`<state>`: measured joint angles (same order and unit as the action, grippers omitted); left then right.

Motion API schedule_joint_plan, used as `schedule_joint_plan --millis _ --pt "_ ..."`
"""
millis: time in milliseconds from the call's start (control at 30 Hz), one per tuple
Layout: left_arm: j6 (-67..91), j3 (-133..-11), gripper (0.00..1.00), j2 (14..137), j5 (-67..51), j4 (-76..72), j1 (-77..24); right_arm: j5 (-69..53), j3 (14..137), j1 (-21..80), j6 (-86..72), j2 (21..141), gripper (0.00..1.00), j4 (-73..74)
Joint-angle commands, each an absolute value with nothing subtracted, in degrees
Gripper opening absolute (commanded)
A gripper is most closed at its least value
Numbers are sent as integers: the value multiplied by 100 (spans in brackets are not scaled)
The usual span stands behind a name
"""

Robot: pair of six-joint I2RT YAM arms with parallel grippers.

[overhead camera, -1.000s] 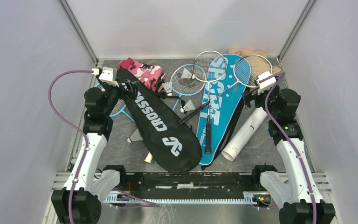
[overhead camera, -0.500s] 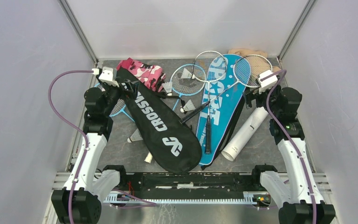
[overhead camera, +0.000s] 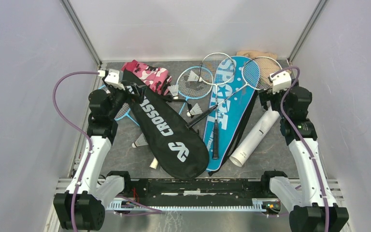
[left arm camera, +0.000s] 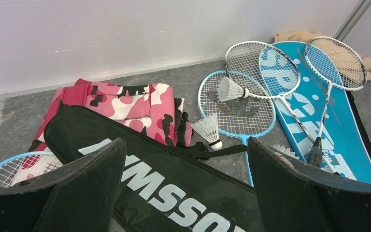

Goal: Pack up the badminton gear
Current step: Open the lid of the shuttle tube.

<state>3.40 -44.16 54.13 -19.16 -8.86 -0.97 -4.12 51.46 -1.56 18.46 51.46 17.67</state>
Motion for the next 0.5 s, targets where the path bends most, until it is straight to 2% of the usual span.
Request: schedule_joint_plan --millis 0,233,467 --pt "395 -4542 100 5446 -2062 -1001 -70 704 4949 -167 1730 5140 98 1842" --pt "452 -4512 100 5468 -2221 -1058 -70 1296 4605 -246 1388 5372 98 1795" --pt "498 -4451 100 5458 -2311 -1136 -70 1033 4518 -820 691 5826 98 1753"
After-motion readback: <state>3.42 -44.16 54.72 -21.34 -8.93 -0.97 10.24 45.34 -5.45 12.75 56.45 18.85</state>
